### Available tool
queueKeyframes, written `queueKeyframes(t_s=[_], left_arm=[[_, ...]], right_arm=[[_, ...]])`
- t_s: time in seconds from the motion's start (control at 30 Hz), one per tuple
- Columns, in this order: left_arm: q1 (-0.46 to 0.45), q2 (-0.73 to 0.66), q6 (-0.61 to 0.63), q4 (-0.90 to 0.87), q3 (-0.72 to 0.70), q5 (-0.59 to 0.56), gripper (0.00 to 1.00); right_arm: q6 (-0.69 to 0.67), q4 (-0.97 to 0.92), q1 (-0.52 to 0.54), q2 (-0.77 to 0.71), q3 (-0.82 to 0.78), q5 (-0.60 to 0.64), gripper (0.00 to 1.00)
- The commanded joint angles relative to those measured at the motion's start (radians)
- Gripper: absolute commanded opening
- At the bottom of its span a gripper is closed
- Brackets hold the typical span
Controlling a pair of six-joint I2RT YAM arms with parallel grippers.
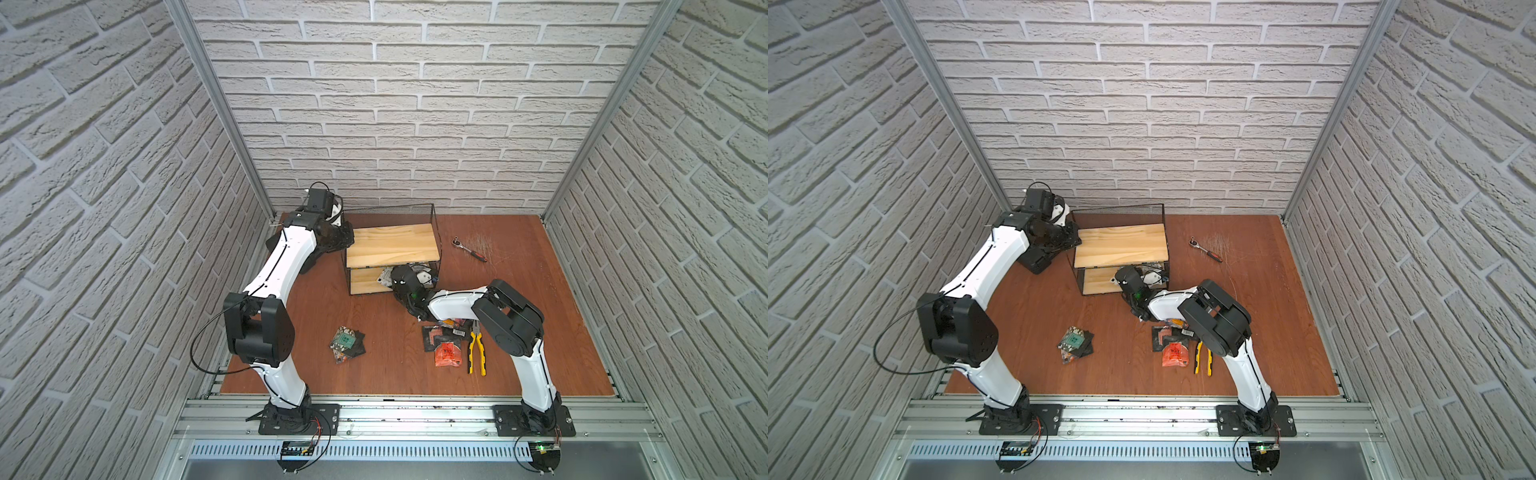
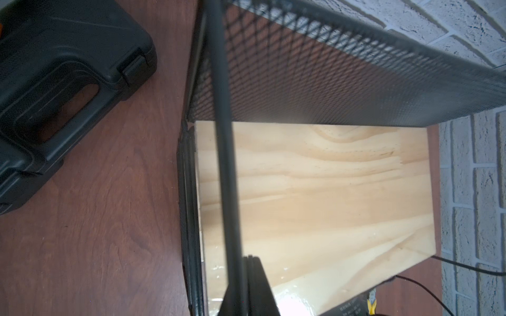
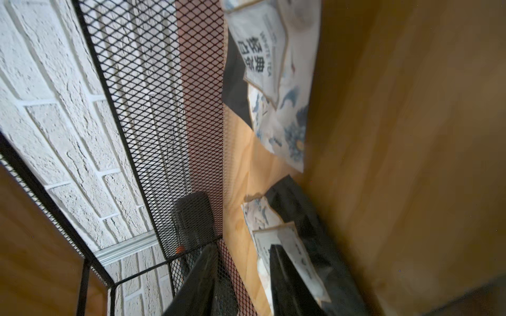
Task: Remove the tea bags from the shelf
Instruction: Pick up the tea bag from the shelf.
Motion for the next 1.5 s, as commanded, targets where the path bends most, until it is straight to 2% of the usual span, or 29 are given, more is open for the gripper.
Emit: queueKeyframes(t_s=[0.0,0.23,0.77,0.87,1.0,1.23,1.47], left_arm=[[0.014,0.026,0.023,0.014,0.014,-0.015,0.07],[0.014,0.028,0.02,0.017,0.011,-0.014,0.07],[0.014,0.025,0.021,0.016,0.011,-0.015,0.07],[0.015,0.024,0.021,0.015,0.014,-0.015,0.07],[0.013,0.025,0.02,0.016,0.016,-0.014,0.07],[0.014,0.028,0.018,0.022,0.021,-0.014,0.07],[0.013,0.033,0.016,0.026,0.021,-0.008,0.07]], right_arm=[[-0.001,0.001,0.012,0.016,-0.003,-0.034,0.38],[-0.013,-0.026,0.038,0.002,-0.015,-0.09,0.38],[-0.02,-0.053,0.071,-0.07,-0.002,-0.085,0.38],[-0.049,0.0,0.071,-0.105,-0.028,-0.075,0.44],[-0.143,-0.004,0.063,-0.198,-0.091,-0.082,0.56],[-0.13,-0.025,0.058,-0.272,-0.26,-0.147,0.6],[-0.135,0.001,0.05,-0.198,-0.254,-0.178,0.62]])
